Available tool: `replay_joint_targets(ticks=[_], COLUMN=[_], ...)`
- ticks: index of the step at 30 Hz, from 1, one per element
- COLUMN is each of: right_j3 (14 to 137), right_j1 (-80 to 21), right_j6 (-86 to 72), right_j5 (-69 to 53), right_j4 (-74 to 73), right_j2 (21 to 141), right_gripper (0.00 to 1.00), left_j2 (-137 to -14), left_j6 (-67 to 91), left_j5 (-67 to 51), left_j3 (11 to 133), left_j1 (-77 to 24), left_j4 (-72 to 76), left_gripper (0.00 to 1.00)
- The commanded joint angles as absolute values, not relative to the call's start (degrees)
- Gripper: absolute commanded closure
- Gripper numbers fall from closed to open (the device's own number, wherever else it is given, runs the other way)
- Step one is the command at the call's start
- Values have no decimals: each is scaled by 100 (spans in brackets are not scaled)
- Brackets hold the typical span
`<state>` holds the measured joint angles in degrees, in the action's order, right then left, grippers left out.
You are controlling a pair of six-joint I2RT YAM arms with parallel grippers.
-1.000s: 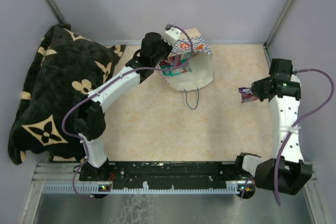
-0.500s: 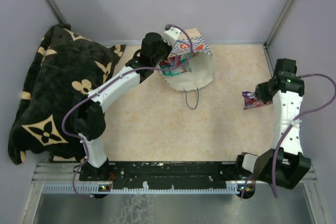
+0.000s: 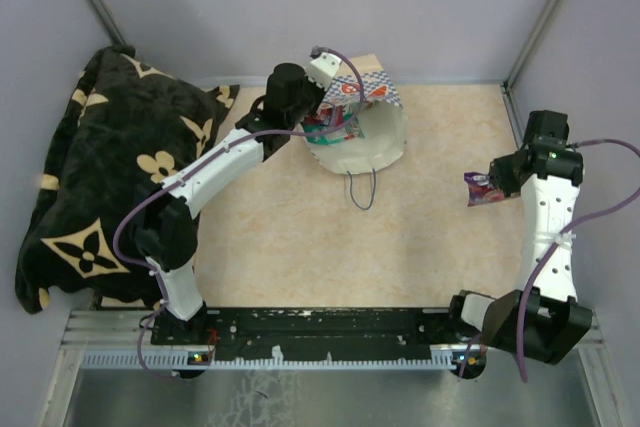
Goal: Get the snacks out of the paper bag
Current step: Place the snack at the center of the board.
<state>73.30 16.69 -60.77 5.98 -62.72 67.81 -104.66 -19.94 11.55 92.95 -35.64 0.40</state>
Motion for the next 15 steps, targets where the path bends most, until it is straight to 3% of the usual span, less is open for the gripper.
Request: replay_joint_targets(ticks=[1, 5, 6, 7, 9, 11, 15], right_j3=[7387, 7574, 7731, 7955, 8420, 8886, 8794], right_j1=[1713, 1705, 1701, 1699, 1704, 1646, 1259], right_j6=[-6295, -6575, -6571, -6447, -6140, -5710, -4953], right_j5=[464, 289, 273, 222, -310, -843, 48], right_j4=[-5877, -5089, -4765, -4412, -3732, -3457, -3091], right_j2=[6861, 8090, 8493, 8944, 9790, 10232, 9684], right_gripper=[100, 100, 93, 70, 39, 24, 3], left_j2=[-10249, -10308, -10331, -10346, -10383, -10375, -10287], left_j6=[-2020, -1983, -1955, -1929, -1884, -1900, -2030], left_j5=[1324, 1370, 1364, 1344, 1319, 1342, 1527], left_j3=[9248, 9261, 9277, 9298, 9339, 9349, 9198], left_j1=[-3524, -3526, -3525, -3524, -3534, -3541, -3544], left_j4=[39, 48, 38, 23, -25, -88, -7], left_gripper=[100, 100, 100, 100, 100, 100, 100])
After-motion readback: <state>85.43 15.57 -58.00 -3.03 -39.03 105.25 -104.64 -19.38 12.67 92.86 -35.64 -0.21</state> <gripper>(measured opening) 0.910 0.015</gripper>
